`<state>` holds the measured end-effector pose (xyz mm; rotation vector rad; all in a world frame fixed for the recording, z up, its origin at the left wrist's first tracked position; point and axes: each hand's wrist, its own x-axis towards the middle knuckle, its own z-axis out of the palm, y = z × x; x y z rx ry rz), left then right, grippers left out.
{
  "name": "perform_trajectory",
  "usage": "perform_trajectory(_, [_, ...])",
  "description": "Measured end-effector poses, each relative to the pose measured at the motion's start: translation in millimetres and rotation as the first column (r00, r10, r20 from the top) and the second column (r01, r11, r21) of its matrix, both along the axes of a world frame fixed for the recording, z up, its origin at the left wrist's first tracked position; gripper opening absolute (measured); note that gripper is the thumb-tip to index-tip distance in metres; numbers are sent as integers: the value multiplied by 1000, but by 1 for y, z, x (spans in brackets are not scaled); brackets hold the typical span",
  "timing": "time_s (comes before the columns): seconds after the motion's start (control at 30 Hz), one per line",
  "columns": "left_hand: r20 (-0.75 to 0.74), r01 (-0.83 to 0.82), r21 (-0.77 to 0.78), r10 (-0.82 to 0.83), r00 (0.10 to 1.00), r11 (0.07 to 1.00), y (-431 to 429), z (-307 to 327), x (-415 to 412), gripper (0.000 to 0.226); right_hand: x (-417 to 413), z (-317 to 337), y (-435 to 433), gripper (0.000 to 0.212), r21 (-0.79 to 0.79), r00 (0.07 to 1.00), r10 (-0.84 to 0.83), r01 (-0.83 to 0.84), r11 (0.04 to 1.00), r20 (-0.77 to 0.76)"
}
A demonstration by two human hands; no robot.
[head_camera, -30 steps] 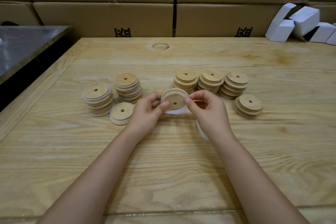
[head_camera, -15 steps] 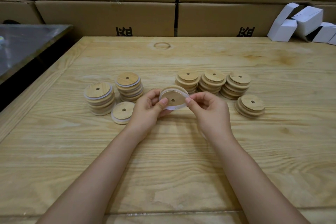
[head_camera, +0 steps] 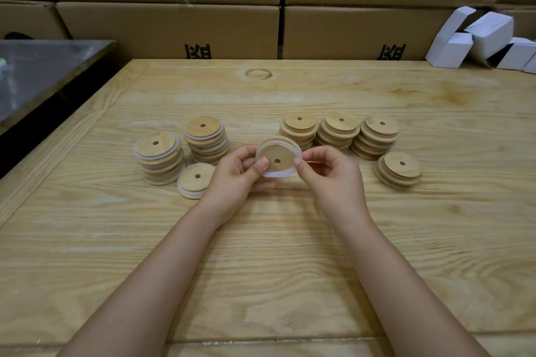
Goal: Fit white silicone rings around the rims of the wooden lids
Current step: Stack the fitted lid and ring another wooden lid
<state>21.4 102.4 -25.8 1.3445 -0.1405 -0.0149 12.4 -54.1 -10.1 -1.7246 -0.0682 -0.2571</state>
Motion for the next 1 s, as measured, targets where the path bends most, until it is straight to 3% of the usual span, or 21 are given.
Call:
perform_trajectory(0.13, [18,75,119,-78,997,990,-2,0,-3,19,-2,2,-1,14,-55,995,-86,89,995,57])
perform_trajectory(0.23, [78,63,286,-89,993,956,-7,0,-5,21,-4,2,2,11,-169,996,-50,62,984,77])
perform_trajectory(0.37, [107,17,295,-51,993,955,-6,-1,-6,8,-8,-2,9,5,-312,986,-16,67,948,164])
perform_trajectory(0.57, [147,-12,250,-26,989,968,-6,0,-5,16,-8,-1,9,4,-299,979,-60,117,947,193])
perform_trajectory(0.8, [182,-33,255,-14,983,966,-3,-1,-2,12,-5,1,5,18,-127,997,-45,52,991,55])
perform_trajectory(1.0, [186,-32,245,-14,982,969,-3,0,-4,13,-2,3,4,20,-96,1000,-2,5,995,26])
